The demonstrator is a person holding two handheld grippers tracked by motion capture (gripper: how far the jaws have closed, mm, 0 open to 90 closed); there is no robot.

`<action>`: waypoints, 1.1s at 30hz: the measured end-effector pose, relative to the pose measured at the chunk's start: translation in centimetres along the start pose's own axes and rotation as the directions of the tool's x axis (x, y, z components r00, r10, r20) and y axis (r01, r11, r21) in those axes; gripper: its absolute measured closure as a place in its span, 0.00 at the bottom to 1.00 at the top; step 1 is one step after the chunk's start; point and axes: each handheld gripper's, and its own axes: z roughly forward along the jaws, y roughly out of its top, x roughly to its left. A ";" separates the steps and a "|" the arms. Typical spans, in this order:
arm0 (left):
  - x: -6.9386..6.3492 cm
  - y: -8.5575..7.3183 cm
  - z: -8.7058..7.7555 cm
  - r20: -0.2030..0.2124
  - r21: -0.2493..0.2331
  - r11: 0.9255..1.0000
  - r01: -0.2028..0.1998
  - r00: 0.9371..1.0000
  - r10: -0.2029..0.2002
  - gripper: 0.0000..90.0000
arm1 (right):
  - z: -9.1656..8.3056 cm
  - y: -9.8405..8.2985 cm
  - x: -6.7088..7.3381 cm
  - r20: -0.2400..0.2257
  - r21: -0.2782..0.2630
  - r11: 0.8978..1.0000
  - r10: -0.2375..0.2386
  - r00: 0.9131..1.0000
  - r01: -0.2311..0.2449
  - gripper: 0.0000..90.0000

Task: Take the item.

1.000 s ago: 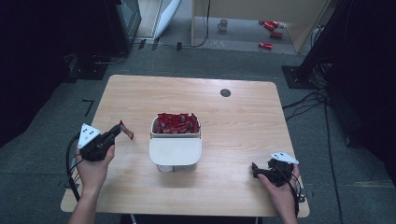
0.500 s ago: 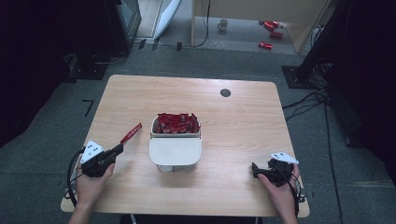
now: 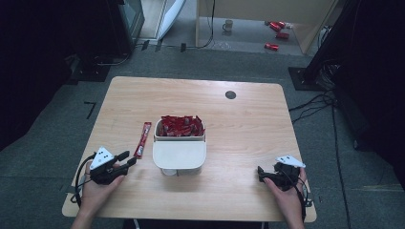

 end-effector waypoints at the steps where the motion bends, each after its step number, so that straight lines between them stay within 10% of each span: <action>1: 0.0 0.0 0.0 0.000 0.000 1.000 0.000 1.000 0.000 0.56 | 0.0 0.0 0.0 0.000 0.000 1.000 0.000 1.000 0.000 0.00; 8: 1.0 -0.3 -0.2 -0.102 0.001 0.999 0.034 0.994 -0.034 0.42 | 0.0 0.0 0.0 0.000 0.000 1.000 0.000 1.000 0.000 0.00; 18: 3.7 -2.4 -0.9 -0.357 0.142 0.977 0.160 0.929 -0.100 0.08 | 0.0 0.0 0.0 0.000 0.000 1.000 0.000 1.000 0.000 0.00; 23: 4.0 -2.6 -0.6 -0.369 0.200 0.961 0.190 0.923 -0.106 0.08 | 0.0 0.0 0.0 0.000 0.000 1.000 0.000 1.000 0.000 0.00; 26: 3.7 -2.6 -0.3 -0.354 0.217 0.960 0.176 0.931 -0.090 0.05 | 0.0 0.0 0.0 0.000 0.000 1.000 0.000 1.000 0.000 0.00; 33: 3.6 -2.5 -0.1 -0.370 0.217 0.958 0.190 0.924 -0.099 0.03 | 0.0 0.0 0.0 0.000 0.000 1.000 0.000 1.000 0.000 0.00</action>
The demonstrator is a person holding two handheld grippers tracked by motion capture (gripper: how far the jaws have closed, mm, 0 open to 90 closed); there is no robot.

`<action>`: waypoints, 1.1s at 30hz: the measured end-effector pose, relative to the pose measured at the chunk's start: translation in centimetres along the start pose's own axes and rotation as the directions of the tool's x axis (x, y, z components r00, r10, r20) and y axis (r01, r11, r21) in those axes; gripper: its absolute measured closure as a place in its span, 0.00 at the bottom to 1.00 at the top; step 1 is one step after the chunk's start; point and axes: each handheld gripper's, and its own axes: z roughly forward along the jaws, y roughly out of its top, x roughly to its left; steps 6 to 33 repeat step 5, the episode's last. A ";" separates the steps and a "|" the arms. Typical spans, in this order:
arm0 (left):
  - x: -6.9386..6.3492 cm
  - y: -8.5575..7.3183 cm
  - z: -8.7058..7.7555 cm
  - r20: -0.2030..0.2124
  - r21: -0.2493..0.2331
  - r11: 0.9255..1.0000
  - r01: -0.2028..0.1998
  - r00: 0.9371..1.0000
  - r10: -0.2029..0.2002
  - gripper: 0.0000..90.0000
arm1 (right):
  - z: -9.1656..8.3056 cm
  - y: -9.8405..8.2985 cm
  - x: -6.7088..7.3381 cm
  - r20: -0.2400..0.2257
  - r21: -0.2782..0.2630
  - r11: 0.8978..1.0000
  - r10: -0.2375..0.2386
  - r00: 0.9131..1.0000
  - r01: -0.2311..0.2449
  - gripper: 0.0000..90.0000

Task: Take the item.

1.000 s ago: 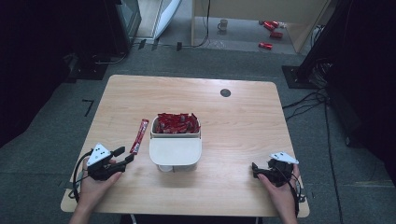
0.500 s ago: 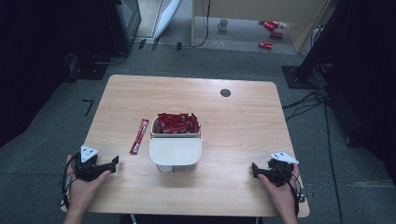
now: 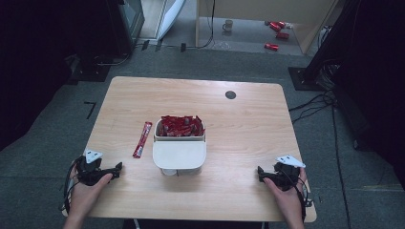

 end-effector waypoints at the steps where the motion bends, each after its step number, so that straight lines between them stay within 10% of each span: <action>1: 0.0 0.0 0.0 -0.001 0.000 1.000 0.001 1.000 -0.001 0.03 | 0.0 0.0 0.0 0.000 0.000 1.000 0.000 1.000 0.000 0.00; 33: 0.0 0.0 0.0 -0.001 0.000 1.000 0.001 1.000 -0.001 0.03 | 0.0 0.0 0.0 0.000 0.000 1.000 0.000 1.000 0.000 0.00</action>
